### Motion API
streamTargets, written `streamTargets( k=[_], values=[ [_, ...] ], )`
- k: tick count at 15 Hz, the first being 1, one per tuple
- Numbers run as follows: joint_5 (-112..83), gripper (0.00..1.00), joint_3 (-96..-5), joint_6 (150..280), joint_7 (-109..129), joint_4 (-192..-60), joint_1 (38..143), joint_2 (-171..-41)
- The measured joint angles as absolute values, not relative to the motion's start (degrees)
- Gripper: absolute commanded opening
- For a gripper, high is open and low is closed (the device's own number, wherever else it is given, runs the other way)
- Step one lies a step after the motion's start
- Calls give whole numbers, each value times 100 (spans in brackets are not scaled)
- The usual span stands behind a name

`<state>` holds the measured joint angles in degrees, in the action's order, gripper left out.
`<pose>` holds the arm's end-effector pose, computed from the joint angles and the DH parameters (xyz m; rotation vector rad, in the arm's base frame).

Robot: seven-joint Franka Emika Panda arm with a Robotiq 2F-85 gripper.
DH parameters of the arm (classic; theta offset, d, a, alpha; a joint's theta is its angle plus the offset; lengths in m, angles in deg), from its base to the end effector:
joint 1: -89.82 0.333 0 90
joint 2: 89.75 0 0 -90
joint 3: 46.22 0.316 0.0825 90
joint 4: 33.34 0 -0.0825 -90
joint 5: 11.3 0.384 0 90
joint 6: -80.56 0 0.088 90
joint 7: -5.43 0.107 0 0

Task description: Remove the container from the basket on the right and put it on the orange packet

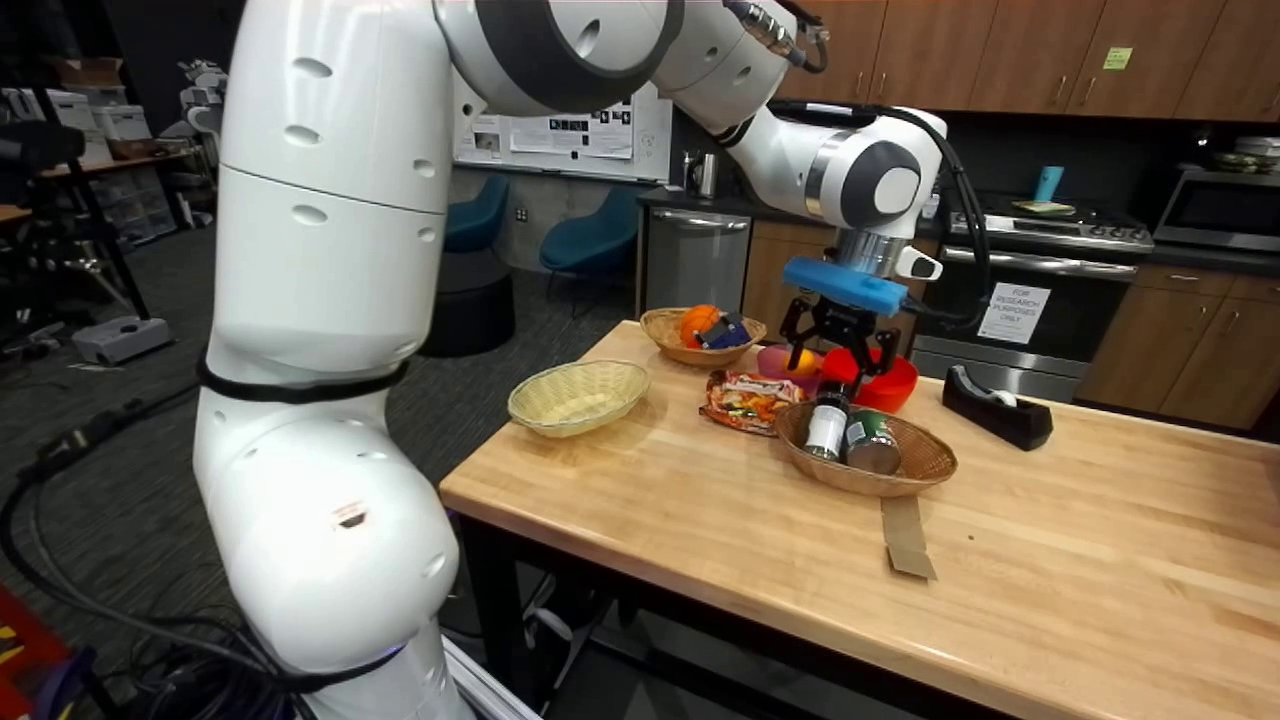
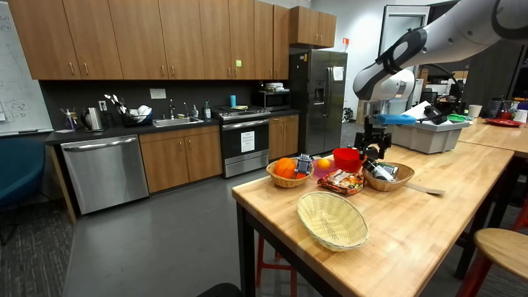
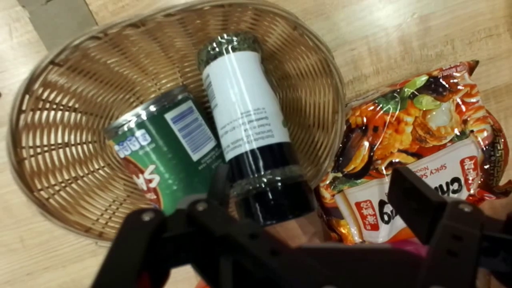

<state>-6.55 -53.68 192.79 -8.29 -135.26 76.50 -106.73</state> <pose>0.5855 -0.2106 0.3827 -3.0601 0.2384 0.1496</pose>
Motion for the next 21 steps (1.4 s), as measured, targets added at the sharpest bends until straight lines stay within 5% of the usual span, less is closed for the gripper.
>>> streamTargets(
  k=[7, 8, 10, 15, 21],
  values=[
    [-611, 100, -5388, 19602, -894, -13725, 7592, -10730],
    [-597, 75, -5400, 19744, -927, -13823, 7563, -10766],
    [-551, 68, -5409, 20017, -1014, -13979, 7496, -10812],
    [-529, 28, -5385, 20134, -1146, -14010, 7429, -10876],
    [-539, 24, -5252, 19436, -967, -13049, 7689, -10858]
  ],
)
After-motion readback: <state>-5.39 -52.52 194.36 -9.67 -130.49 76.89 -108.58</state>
